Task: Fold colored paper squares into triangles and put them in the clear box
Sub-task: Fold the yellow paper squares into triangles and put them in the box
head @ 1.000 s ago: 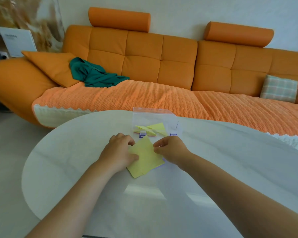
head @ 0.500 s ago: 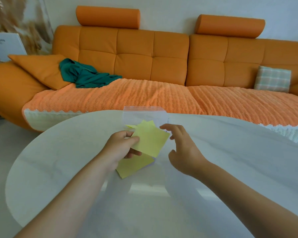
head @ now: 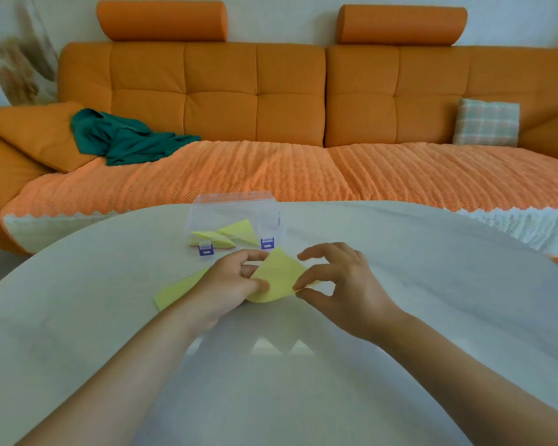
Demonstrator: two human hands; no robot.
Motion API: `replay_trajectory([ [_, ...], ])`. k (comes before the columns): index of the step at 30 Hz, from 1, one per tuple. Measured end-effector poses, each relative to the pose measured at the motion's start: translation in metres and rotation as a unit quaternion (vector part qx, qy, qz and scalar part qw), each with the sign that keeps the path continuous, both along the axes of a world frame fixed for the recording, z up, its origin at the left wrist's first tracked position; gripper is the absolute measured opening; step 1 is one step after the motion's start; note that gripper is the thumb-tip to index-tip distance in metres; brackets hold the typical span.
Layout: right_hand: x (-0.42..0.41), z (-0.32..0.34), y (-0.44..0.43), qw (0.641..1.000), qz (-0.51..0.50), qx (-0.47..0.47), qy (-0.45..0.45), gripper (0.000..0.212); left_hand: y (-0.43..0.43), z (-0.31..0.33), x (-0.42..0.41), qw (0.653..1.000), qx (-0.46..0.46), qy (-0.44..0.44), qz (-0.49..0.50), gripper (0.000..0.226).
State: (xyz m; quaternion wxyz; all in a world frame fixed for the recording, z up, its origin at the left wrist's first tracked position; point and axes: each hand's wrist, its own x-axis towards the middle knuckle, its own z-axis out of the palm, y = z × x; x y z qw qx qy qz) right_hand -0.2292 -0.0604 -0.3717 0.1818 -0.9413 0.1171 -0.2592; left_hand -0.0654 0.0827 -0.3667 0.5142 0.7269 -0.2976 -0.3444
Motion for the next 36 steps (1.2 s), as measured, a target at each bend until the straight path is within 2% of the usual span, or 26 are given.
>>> replay_trajectory([
  [2, -0.002, -0.002, -0.004, 1.000, 0.004, 0.023, 0.009, 0.004, -0.004, 0.000, -0.001, 1.000, -0.014, -0.019, 0.000, 0.039],
  [5, -0.003, -0.003, -0.008, 0.991, -0.023, 0.132, 0.011, 0.009, -0.007, -0.002, -0.005, 0.998, -0.028, -0.043, -0.027, 0.032],
  [10, 0.001, -0.003, -0.016, 0.950, -0.076, 0.303, 0.003, 0.010, -0.012, 0.000, -0.016, 0.996, -0.036, -0.058, -0.060, 0.031],
  [14, 0.003, 0.000, -0.017, 0.928, -0.089, 0.362, -0.006, 0.006, -0.014, 0.000, -0.022, 0.994, -0.065, -0.076, -0.047, 0.027],
  [16, 0.004, 0.002, -0.018, 0.923, -0.084, 0.375, -0.014, 0.010, -0.015, -0.004, -0.024, 0.989, -0.075, -0.125, -0.022, 0.008],
  [20, 0.005, 0.003, -0.018, 0.912, -0.066, 0.406, -0.010, 0.028, -0.016, -0.008, -0.025, 0.989, -0.072, -0.130, -0.003, 0.013],
  [21, 0.005, 0.002, -0.018, 0.910, -0.064, 0.410, -0.001, 0.026, -0.016, -0.008, -0.025, 0.989, -0.072, -0.129, -0.006, 0.014],
  [24, 0.006, -0.001, -0.018, 0.909, -0.076, 0.410, 0.012, 0.004, -0.018, -0.010, -0.027, 0.989, -0.068, -0.133, -0.006, 0.021],
  [27, 0.006, -0.003, -0.017, 0.914, -0.081, 0.399, -0.001, 0.009, -0.021, -0.014, -0.029, 0.987, -0.060, -0.148, 0.000, 0.029],
  [32, 0.005, -0.003, -0.016, 0.919, -0.078, 0.385, -0.012, 0.011, -0.019, -0.016, -0.032, 0.979, -0.068, -0.191, -0.010, 0.027],
  [36, 0.005, -0.005, -0.015, 0.930, -0.077, 0.359, -0.011, 0.012, -0.020, -0.017, -0.032, 0.979, -0.071, -0.193, 0.003, 0.028],
])
